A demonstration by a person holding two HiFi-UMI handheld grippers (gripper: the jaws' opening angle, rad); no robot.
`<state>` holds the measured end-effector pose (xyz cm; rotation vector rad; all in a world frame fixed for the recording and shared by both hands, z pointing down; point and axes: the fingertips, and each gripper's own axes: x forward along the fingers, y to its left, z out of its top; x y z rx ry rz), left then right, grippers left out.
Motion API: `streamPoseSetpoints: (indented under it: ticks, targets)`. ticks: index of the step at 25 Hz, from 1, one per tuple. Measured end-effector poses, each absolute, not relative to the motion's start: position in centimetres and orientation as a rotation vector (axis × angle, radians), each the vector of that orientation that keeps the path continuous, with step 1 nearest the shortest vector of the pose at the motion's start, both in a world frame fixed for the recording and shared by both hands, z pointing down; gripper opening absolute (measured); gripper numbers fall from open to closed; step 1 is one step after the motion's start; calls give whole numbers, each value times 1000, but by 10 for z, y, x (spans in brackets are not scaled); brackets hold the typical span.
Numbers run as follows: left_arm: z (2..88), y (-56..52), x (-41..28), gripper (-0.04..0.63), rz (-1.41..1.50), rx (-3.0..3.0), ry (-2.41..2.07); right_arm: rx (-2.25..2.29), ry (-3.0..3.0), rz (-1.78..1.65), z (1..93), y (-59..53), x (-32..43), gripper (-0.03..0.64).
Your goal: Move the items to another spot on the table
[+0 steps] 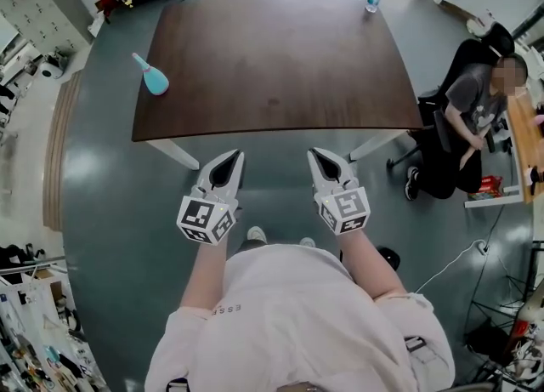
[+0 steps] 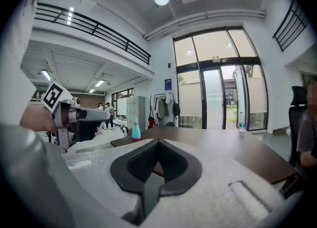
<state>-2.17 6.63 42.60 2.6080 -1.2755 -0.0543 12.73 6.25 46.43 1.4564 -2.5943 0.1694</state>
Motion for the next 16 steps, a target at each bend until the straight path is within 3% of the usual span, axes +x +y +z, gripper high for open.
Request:
streamPoseSetpoints:
  ticks: [16]
  targets:
    - [409, 82, -7, 9, -77, 2638, -1282, 1453, -2553, 70, 458, 74, 150, -9]
